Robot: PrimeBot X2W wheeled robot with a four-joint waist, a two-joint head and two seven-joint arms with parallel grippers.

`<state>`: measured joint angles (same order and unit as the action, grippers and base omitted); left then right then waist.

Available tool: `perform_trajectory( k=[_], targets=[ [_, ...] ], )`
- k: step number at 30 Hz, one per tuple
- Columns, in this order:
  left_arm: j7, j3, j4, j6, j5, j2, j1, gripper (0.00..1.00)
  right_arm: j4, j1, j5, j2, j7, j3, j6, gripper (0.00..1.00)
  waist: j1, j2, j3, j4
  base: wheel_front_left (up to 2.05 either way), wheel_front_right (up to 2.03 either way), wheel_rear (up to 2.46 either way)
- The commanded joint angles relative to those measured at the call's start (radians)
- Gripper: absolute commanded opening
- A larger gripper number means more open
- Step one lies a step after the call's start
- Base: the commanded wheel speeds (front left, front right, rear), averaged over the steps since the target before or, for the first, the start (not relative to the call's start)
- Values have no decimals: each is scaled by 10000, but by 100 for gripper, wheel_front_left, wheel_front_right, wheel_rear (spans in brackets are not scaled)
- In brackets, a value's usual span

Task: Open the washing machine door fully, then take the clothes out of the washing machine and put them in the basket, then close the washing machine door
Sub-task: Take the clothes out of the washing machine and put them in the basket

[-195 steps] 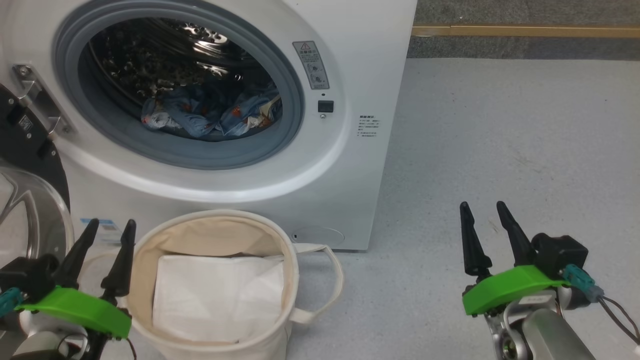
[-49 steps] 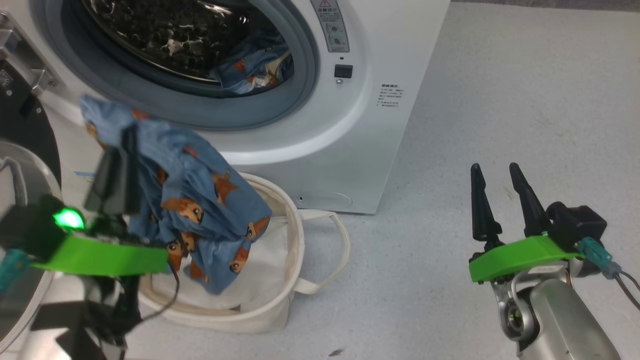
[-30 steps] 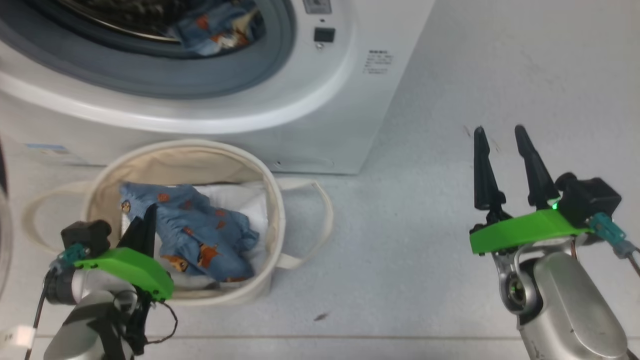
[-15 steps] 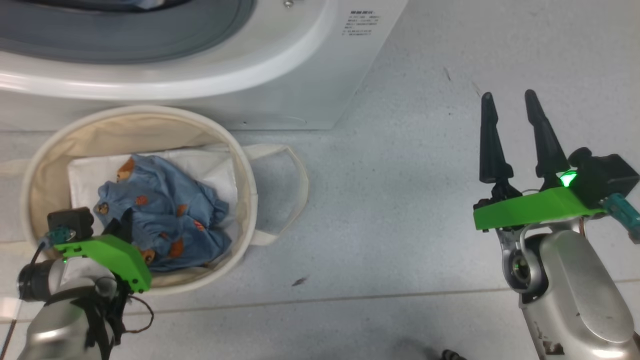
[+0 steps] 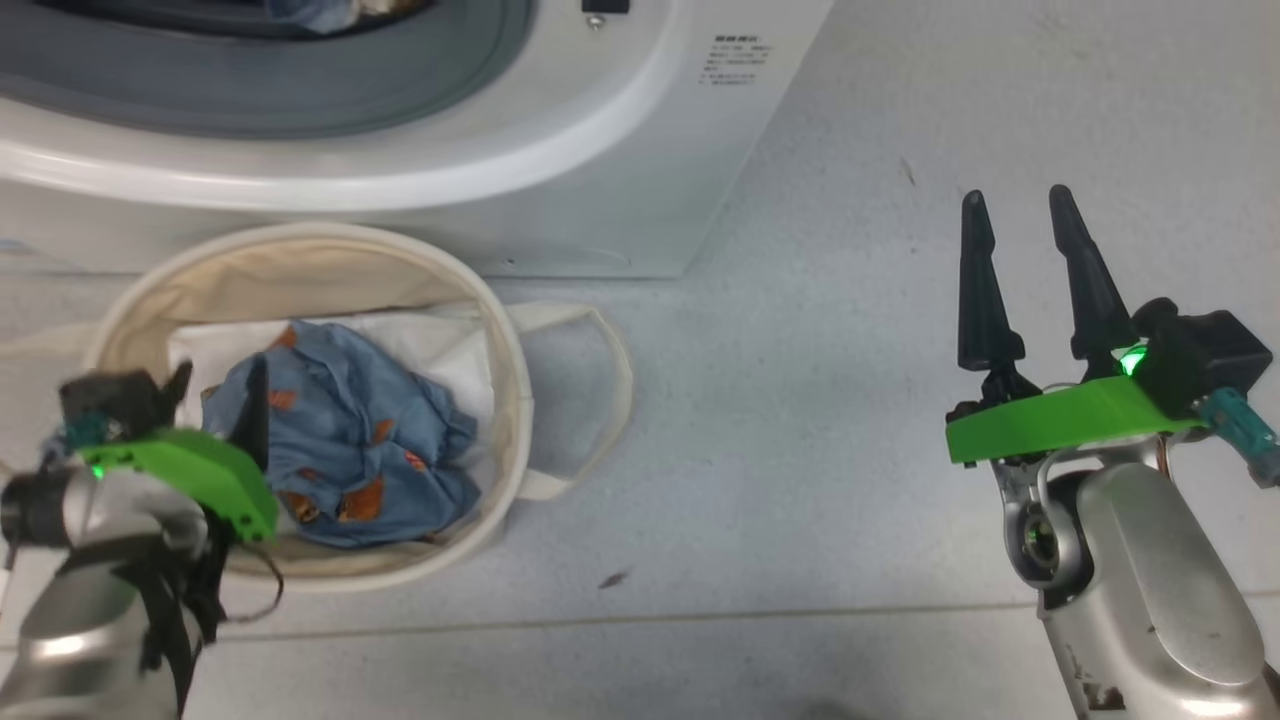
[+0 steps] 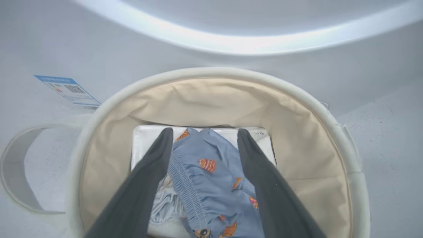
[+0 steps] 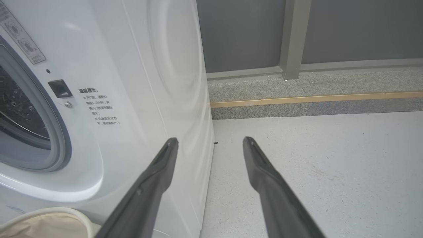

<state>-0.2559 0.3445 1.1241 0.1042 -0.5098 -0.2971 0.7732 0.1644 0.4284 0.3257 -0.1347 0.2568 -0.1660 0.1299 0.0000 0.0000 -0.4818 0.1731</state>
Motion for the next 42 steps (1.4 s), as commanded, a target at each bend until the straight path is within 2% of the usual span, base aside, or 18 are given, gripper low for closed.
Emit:
perform_trajectory(
  k=[1,10,18,32,42],
  targets=[
    [-59,-508,-470,-64,100,-545,-94,100,-232,-7,-64,7,49,-164,8,100,0,0,280,-147,0,0,0],
    [-59,-2413,-2835,-101,1065,-853,-848,100,147,-303,-164,113,49,-298,8,100,0,0,1513,-398,0,0,0],
    [-59,-3635,-4638,-104,1790,-669,-2015,100,351,-754,-74,267,49,-351,8,100,0,0,2310,-432,0,0,0],
    [-59,-4629,-8306,109,2024,52,-5244,100,562,-1458,-238,497,49,-291,8,100,0,0,3093,-316,0,0,0],
    [-59,-4935,-8718,187,1913,96,-5998,100,723,-1733,-203,490,49,-310,8,100,0,0,3396,-277,0,0,0]
  ],
)
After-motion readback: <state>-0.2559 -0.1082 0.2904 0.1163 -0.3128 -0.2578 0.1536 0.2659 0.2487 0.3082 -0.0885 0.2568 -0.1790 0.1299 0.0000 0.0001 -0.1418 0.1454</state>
